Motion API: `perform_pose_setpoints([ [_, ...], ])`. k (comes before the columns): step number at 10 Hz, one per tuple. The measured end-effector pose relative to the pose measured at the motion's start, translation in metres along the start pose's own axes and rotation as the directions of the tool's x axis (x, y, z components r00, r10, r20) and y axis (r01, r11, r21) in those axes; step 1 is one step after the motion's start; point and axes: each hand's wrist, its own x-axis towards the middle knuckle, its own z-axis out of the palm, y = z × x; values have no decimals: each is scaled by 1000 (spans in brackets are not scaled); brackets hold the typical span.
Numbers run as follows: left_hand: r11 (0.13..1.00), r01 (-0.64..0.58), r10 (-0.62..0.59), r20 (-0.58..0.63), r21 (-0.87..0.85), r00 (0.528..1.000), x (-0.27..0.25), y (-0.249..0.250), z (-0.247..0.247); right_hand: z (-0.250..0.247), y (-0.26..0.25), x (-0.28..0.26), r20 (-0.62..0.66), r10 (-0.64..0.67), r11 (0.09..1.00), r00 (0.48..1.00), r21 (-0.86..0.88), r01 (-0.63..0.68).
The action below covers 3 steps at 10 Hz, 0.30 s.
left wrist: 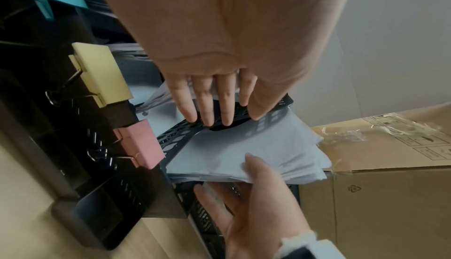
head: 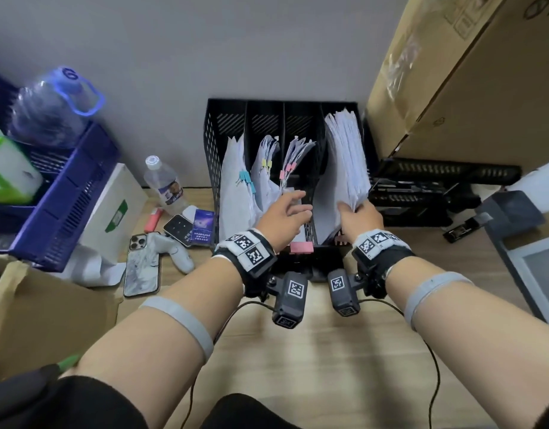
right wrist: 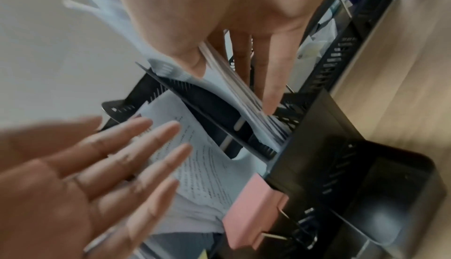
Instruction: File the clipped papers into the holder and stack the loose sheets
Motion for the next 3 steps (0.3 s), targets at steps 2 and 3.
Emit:
perform_pose_setpoints([
  [2, 1000, 11, -11, 15, -7, 1000, -17, 16, 5, -25, -2, -8, 27, -55, 997, 998, 58, 53],
  [3, 996, 5, -7, -16, -86, 1000, -23, 27, 9, -50, -10, -19, -21, -223, 972, 975, 68, 224],
])
